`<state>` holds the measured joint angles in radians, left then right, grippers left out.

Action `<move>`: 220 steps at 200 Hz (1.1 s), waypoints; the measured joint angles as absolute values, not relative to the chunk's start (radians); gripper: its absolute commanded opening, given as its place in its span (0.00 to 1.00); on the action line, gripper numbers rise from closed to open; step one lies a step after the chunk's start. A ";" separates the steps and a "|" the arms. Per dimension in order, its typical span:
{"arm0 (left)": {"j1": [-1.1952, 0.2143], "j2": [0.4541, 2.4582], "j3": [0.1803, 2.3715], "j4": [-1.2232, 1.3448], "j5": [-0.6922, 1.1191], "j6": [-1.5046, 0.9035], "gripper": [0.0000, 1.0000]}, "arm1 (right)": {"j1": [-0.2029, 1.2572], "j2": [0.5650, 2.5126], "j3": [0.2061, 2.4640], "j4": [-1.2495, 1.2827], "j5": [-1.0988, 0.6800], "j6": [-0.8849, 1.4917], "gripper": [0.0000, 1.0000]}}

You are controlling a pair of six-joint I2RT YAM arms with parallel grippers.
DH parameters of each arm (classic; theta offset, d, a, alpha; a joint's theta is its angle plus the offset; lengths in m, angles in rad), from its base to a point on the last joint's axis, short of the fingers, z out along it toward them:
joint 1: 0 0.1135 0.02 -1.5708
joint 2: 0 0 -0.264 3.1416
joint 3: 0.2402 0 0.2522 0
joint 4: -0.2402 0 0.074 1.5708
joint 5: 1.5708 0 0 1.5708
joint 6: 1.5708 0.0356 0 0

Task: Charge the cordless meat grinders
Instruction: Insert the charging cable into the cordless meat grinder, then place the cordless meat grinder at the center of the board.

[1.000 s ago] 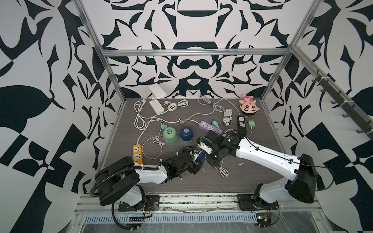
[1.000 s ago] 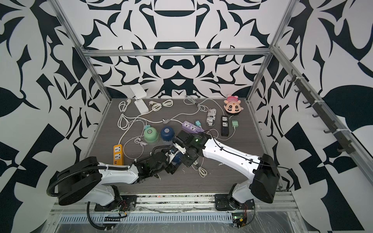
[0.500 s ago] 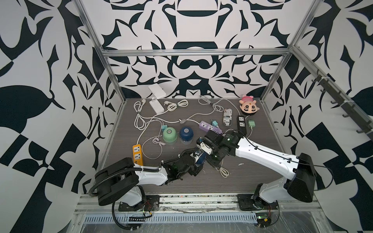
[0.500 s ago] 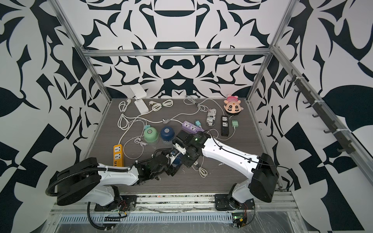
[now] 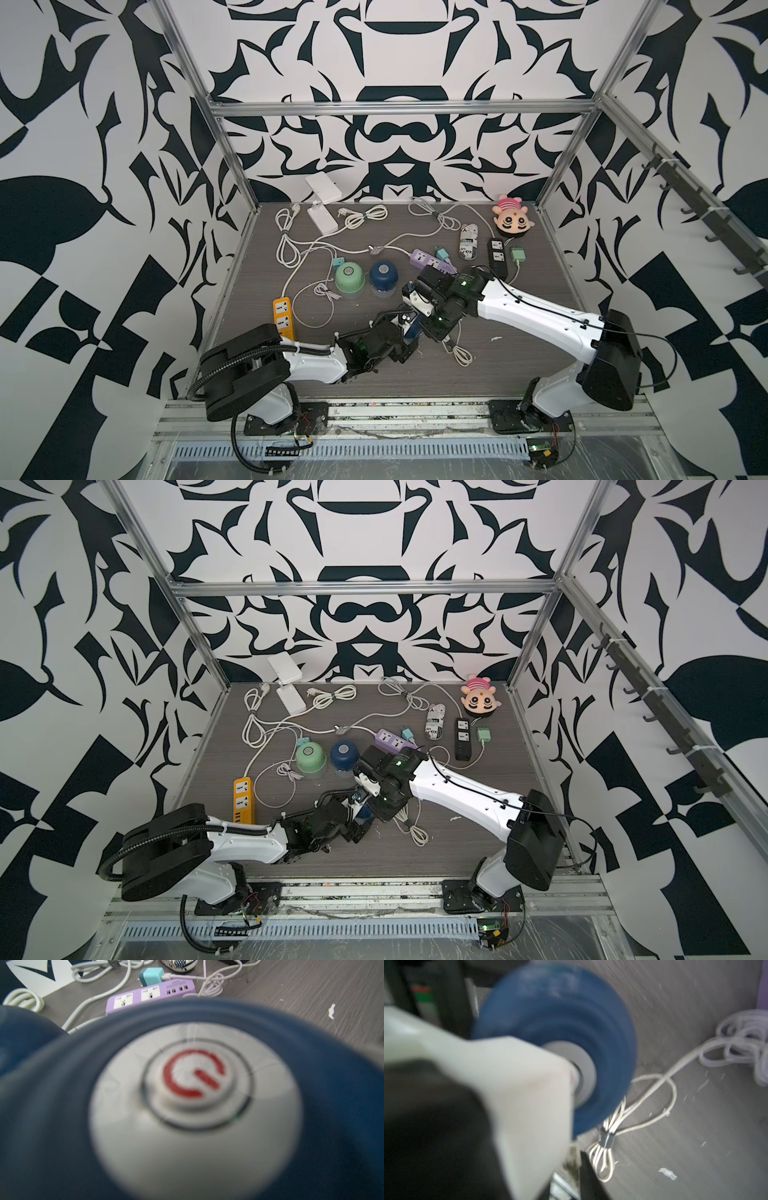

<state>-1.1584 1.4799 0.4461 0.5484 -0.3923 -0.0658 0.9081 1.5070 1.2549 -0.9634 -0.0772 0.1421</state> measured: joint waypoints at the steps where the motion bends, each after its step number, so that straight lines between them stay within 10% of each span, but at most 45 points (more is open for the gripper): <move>1: -1.160 1.481 0.445 0.553 -0.392 -0.067 0.40 | 0.908 1.505 1.255 -0.955 -0.079 0.149 0.44; 61: -1.160 1.555 0.376 0.709 -0.394 -0.083 0.42 | 0.839 1.328 1.203 -0.841 -0.025 0.134 0.68; 220: -1.157 1.840 0.493 1.008 -0.303 -0.062 0.68 | -0.022 1.411 1.152 -0.599 0.104 0.443 0.77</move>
<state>-1.1568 1.8400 0.4934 1.0084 -0.3035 -0.0616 -0.0219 1.4105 1.1522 -0.5995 0.1043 0.4431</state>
